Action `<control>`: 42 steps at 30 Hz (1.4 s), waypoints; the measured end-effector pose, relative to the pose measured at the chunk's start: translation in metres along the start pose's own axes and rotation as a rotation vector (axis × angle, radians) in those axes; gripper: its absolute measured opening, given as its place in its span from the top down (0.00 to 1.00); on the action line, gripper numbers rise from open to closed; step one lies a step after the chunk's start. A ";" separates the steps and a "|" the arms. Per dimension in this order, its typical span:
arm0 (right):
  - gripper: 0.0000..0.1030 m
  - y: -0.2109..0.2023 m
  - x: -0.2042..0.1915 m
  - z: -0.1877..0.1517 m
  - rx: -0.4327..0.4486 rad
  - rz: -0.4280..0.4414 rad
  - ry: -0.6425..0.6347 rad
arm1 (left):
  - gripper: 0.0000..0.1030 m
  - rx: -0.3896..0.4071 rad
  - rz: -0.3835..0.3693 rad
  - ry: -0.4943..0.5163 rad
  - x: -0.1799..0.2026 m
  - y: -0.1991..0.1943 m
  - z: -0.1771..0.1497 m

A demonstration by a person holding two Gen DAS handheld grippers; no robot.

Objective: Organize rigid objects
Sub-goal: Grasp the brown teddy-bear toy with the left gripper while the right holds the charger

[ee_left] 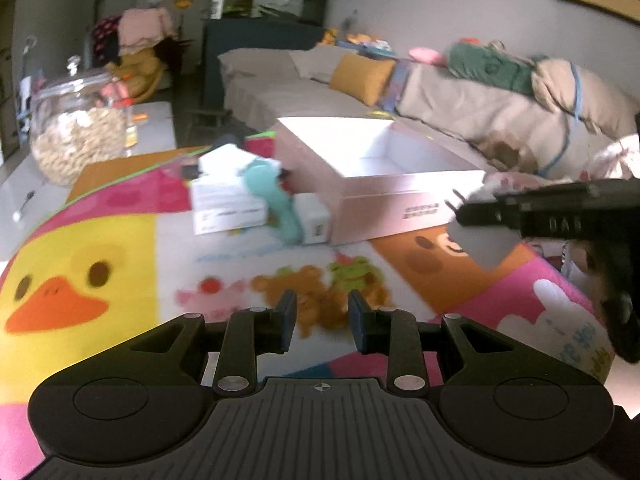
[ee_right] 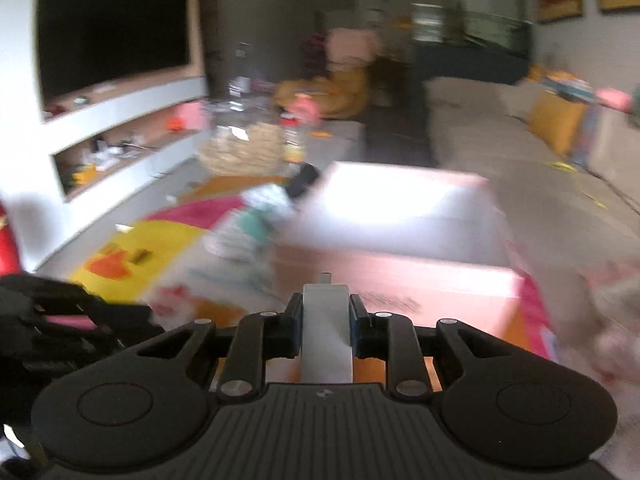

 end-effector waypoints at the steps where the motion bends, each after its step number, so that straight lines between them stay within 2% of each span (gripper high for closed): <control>1: 0.79 -0.001 0.006 -0.006 -0.007 -0.016 0.008 | 0.69 -0.005 0.010 0.025 0.006 0.003 0.002; 5: 0.79 -0.003 0.017 -0.026 -0.038 0.015 0.049 | 0.68 -0.025 0.052 0.150 0.018 0.015 0.007; 9: 0.78 0.007 0.027 -0.038 -0.055 0.068 0.112 | 0.70 -0.075 0.006 0.212 0.029 0.019 0.008; 11: 0.78 0.009 0.027 -0.043 -0.047 0.083 0.124 | 0.61 -0.103 -0.001 0.257 0.035 0.024 0.005; 13: 0.75 0.009 0.024 -0.044 -0.043 0.095 0.126 | 0.60 -0.098 0.022 0.310 0.040 0.025 0.002; 14: 0.68 0.010 0.023 -0.045 -0.045 0.100 0.121 | 0.60 -0.096 0.032 0.325 0.041 0.026 0.002; 15: 0.60 0.011 0.021 -0.046 -0.045 0.100 0.116 | 0.60 -0.095 0.038 0.329 0.041 0.028 0.003; 17: 0.56 0.012 0.021 -0.048 -0.045 0.084 0.108 | 0.57 -0.100 0.055 0.315 0.037 0.033 0.005; 21: 0.56 0.016 0.020 -0.053 -0.059 0.062 0.101 | 0.57 -0.090 0.074 0.286 0.031 0.043 0.011; 24: 0.56 0.013 0.018 -0.053 -0.046 0.056 0.089 | 0.59 -0.106 0.048 0.252 0.028 0.052 0.012; 26: 0.61 0.013 0.016 -0.054 -0.043 0.047 0.080 | 0.59 -0.117 0.023 0.236 0.028 0.056 0.010; 27: 0.70 0.012 0.015 -0.055 -0.044 0.044 0.074 | 0.59 -0.106 0.020 0.227 0.027 0.056 0.009; 29: 0.77 0.011 0.012 -0.056 -0.057 0.047 0.063 | 0.59 -0.088 0.017 0.204 0.026 0.055 0.007; 33: 0.78 0.006 0.013 -0.053 -0.055 0.038 0.061 | 0.59 -0.057 0.028 0.221 0.030 0.049 0.003; 42: 0.78 -0.019 0.014 -0.030 0.029 0.059 0.057 | 0.59 -0.006 -0.027 0.235 0.044 0.030 0.019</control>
Point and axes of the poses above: each gripper's, at about its wrist camera, not at the fingertips, and y roughly the way its jaws point, x to its right, z to its top, the point moved 9 cm from there along y, roughly the way its jaws point, and after that the axes turned 11 degrees about -x, right-handed, at the moved point
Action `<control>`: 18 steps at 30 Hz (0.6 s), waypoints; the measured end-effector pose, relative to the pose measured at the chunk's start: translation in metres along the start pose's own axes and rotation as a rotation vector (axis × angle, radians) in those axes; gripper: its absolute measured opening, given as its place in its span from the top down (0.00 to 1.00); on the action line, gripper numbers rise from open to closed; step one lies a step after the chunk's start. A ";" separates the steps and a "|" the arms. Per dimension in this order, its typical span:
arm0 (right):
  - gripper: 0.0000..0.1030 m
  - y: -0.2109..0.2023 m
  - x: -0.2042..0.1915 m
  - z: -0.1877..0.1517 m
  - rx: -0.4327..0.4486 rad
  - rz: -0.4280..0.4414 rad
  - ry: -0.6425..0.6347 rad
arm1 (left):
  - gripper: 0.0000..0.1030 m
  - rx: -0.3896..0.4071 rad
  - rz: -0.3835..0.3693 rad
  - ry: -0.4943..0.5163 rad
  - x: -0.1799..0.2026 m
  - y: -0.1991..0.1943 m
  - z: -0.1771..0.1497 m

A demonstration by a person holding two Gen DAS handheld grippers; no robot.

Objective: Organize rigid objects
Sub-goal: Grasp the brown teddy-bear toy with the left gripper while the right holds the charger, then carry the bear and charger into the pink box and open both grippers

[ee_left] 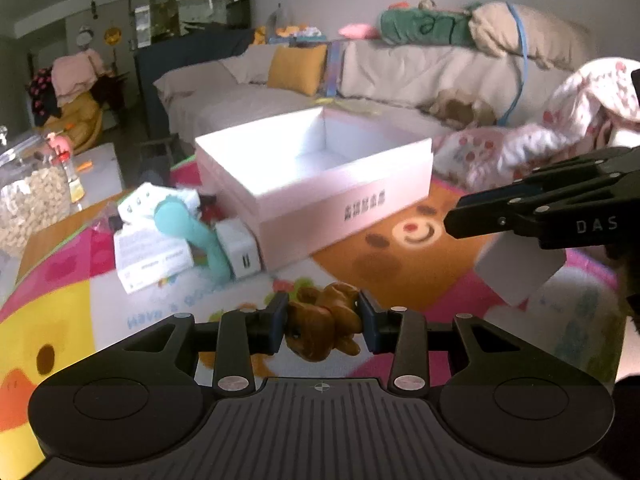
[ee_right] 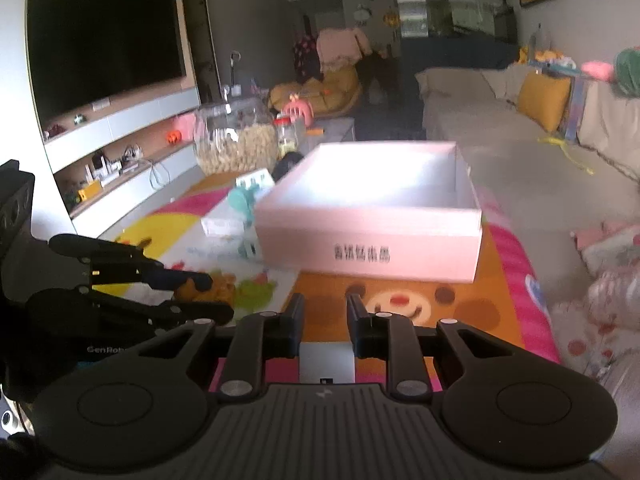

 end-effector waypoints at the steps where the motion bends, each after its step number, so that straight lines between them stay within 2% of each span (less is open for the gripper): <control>1: 0.78 -0.001 0.002 0.003 0.007 -0.007 0.004 | 0.60 0.010 -0.004 -0.005 -0.001 -0.002 0.004; 5: 0.79 -0.008 0.011 0.019 0.041 -0.018 0.041 | 0.60 0.047 -0.018 -0.016 -0.002 -0.010 0.018; 6: 0.95 -0.012 0.014 0.025 0.058 -0.017 0.052 | 0.60 0.058 -0.018 -0.018 -0.003 -0.013 0.022; 7: 1.00 -0.016 0.016 0.029 0.073 -0.017 0.058 | 0.60 0.071 -0.019 -0.019 -0.003 -0.016 0.027; 12: 1.00 -0.031 0.025 0.057 0.147 -0.048 0.079 | 0.60 0.141 -0.008 -0.027 -0.010 -0.032 0.053; 15: 0.98 -0.034 0.026 0.057 0.143 -0.050 0.055 | 0.60 0.136 -0.013 -0.031 -0.009 -0.032 0.053; 17: 0.80 -0.031 0.021 0.047 0.108 -0.048 0.011 | 0.59 0.104 -0.020 -0.040 -0.007 -0.025 0.043; 18: 0.52 -0.027 0.016 0.039 0.081 -0.029 -0.006 | 0.59 0.089 -0.023 -0.046 -0.008 -0.022 0.038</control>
Point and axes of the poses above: each gripper's, at about its wrist camera, not at the fingertips, and y roughly the way its jaws point, x to its right, z to its top, the point moved 9 cm from there along y, roughly the way its jaws point, and after that the axes turned 11 degrees about -x, right-handed, at the moved point
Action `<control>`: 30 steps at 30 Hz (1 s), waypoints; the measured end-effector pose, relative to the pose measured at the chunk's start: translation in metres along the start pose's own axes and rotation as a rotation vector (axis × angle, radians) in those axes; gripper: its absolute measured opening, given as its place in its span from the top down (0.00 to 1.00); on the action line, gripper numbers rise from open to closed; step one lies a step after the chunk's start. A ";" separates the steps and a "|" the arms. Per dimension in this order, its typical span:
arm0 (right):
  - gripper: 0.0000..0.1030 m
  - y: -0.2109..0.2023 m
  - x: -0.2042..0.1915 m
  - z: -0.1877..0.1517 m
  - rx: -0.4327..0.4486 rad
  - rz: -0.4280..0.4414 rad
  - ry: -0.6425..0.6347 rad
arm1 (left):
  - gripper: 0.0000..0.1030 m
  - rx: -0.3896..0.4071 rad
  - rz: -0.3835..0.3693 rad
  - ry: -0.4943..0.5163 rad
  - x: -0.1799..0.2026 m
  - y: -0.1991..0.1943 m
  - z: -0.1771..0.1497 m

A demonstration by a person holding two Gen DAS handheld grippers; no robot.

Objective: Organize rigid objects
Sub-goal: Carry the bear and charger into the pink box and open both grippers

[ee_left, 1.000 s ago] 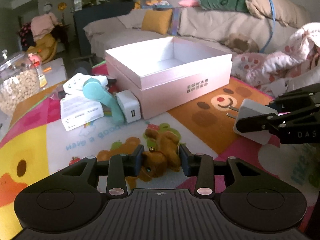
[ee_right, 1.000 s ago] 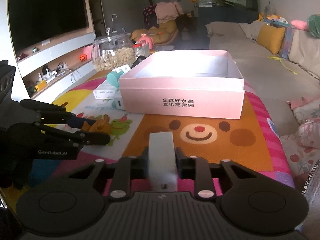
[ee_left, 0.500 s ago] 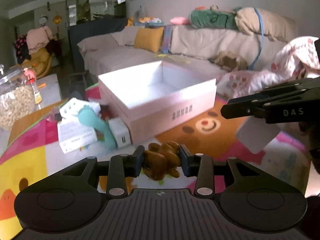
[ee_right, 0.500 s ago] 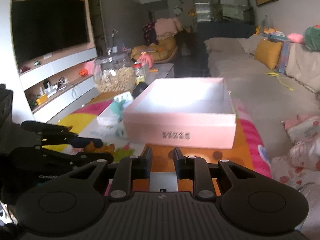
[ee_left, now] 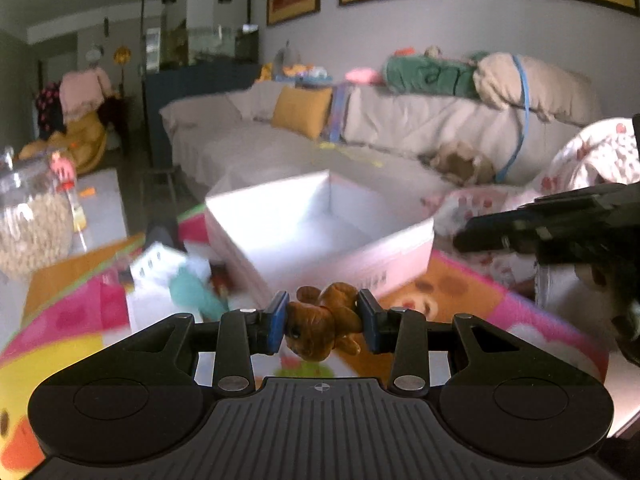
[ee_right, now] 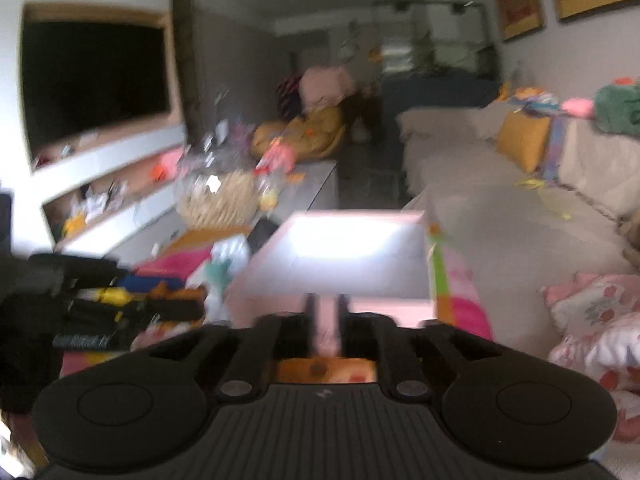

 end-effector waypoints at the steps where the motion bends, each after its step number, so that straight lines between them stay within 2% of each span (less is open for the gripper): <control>1: 0.31 0.003 -0.005 -0.008 -0.020 0.022 -0.007 | 0.59 -0.018 -0.003 -0.008 0.000 0.004 -0.007; 7: 0.29 0.037 -0.033 -0.052 -0.173 0.097 -0.036 | 0.59 -0.079 -0.008 -0.071 -0.009 0.014 -0.032; 12: 0.30 0.066 -0.033 -0.061 -0.223 0.067 -0.006 | 0.59 -0.100 -0.015 -0.090 -0.010 0.016 -0.044; 14: 0.41 0.071 -0.032 -0.063 -0.238 0.070 0.005 | 0.59 -0.108 -0.022 -0.091 -0.008 0.017 -0.047; 15: 0.50 0.073 -0.033 -0.065 -0.248 0.071 -0.003 | 0.59 -0.113 -0.025 -0.090 -0.006 0.017 -0.049; 19: 0.57 0.064 -0.040 -0.067 -0.242 0.053 -0.066 | 0.59 -0.133 -0.036 -0.076 0.000 0.020 -0.055; 25: 0.57 0.050 -0.031 -0.059 -0.203 0.048 -0.033 | 0.59 -0.113 -0.053 -0.069 0.007 0.015 -0.051; 28: 0.57 0.042 -0.024 -0.043 -0.169 0.094 0.029 | 0.59 -0.074 -0.071 -0.072 0.005 0.009 -0.031; 30: 0.57 0.038 -0.017 -0.022 -0.118 0.083 0.046 | 0.59 -0.014 -0.069 -0.066 -0.001 0.003 0.002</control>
Point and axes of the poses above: each gripper's, at about its wrist camera, not at the fingertips, and y roughly the way its jaws point, x to its right, z to its top, the point moved 9 cm from there along y, roughly the way its jaws point, and after that the axes turned 11 degrees about -x, right-handed, at the moved point
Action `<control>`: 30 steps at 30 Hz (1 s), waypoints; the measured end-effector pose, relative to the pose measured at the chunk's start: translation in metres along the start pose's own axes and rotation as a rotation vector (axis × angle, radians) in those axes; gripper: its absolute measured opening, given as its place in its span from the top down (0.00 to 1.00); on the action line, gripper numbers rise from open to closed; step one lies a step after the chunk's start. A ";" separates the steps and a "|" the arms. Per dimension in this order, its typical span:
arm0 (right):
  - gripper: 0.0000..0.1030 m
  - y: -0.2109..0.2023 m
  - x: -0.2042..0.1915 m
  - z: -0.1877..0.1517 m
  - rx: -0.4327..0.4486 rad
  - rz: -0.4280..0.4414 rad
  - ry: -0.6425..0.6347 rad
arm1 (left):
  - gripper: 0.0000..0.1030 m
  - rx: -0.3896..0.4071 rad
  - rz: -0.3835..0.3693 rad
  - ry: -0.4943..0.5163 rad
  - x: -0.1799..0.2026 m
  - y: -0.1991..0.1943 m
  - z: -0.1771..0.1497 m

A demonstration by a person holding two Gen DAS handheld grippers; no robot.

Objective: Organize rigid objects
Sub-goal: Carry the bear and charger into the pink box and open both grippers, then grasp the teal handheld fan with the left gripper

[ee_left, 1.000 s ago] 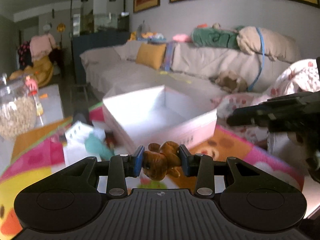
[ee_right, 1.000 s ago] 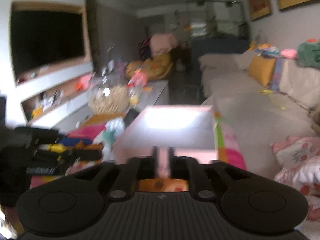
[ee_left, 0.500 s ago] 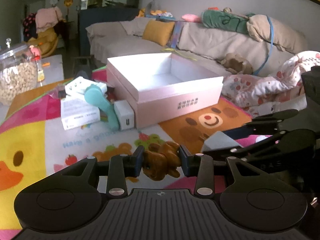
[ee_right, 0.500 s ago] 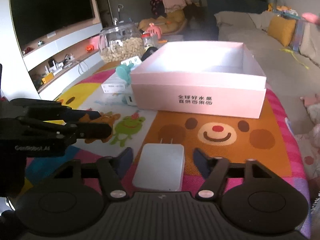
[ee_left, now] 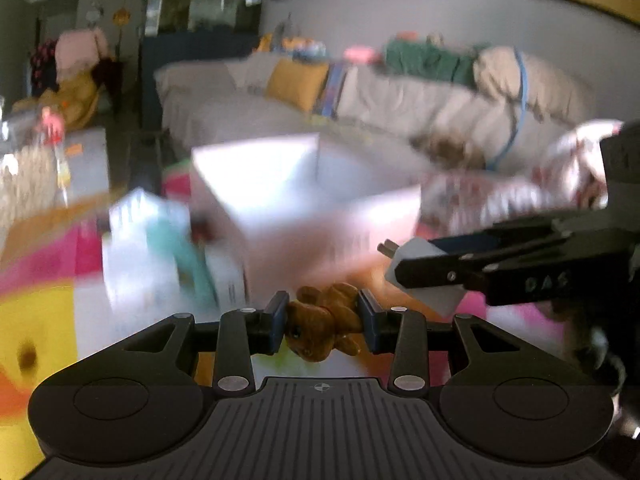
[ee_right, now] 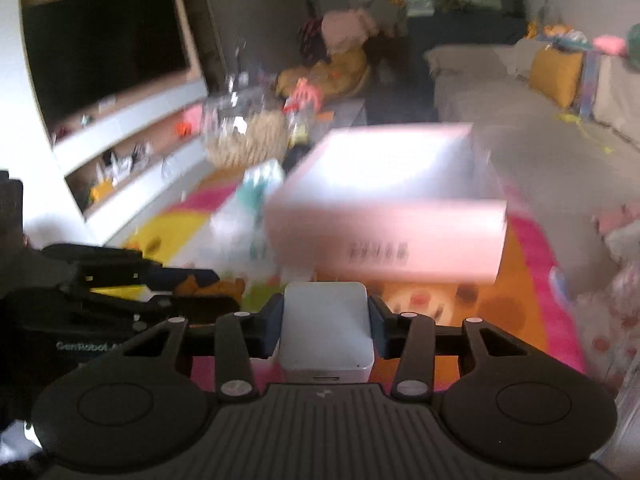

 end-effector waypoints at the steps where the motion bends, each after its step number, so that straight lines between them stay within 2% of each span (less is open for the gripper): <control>1: 0.57 -0.004 0.002 0.012 0.035 -0.023 -0.004 | 0.59 0.049 0.004 0.001 -0.003 -0.004 0.022; 3: 0.57 -0.012 0.009 0.046 0.126 -0.068 -0.003 | 0.59 0.158 -0.004 -0.038 -0.011 -0.010 0.067; 4: 0.55 -0.014 0.014 0.061 0.171 -0.087 0.004 | 0.59 0.208 -0.018 -0.089 -0.019 -0.009 0.092; 5: 0.50 -0.015 0.021 0.078 0.226 -0.122 0.015 | 0.60 0.227 -0.027 -0.126 -0.024 -0.003 0.110; 6: 0.36 -0.013 0.028 0.089 0.253 -0.172 0.031 | 0.60 0.224 -0.028 -0.145 -0.027 0.005 0.121; 8: 0.34 -0.006 0.037 0.099 0.258 -0.257 0.059 | 0.60 0.184 -0.004 -0.149 -0.031 0.027 0.133; 11: 0.34 0.002 0.035 0.084 0.230 -0.245 0.054 | 0.60 0.174 0.045 -0.140 -0.036 0.040 0.123; 15: 0.34 0.016 0.030 0.037 0.164 -0.248 0.026 | 0.60 0.140 0.042 -0.188 -0.053 0.041 0.092; 17: 0.34 0.023 0.028 0.019 0.127 -0.234 0.036 | 0.60 0.130 0.055 -0.230 -0.066 0.035 0.072; 20: 0.34 0.028 0.021 -0.005 0.091 -0.152 0.068 | 0.60 0.115 0.040 -0.344 -0.093 0.026 0.047; 23: 0.34 0.028 0.012 -0.012 0.103 -0.127 0.043 | 0.61 0.046 -0.003 -0.438 -0.109 0.035 0.026; 27: 0.34 0.037 0.006 -0.015 0.082 -0.155 0.005 | 0.67 -0.053 0.003 -0.502 -0.119 0.059 0.014; 30: 0.34 0.036 0.005 -0.014 0.087 -0.159 -0.005 | 0.68 -0.041 0.007 -0.538 -0.125 0.064 0.013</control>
Point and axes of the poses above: each gripper's, at about its wrist camera, not at the fingertips, and y roughly the way its jaws point, x to its right, z to its top, the point moved 9 cm from there along y, roughly the way its jaws point, and after that the axes turned 11 degrees about -x, right-handed, at the moved point
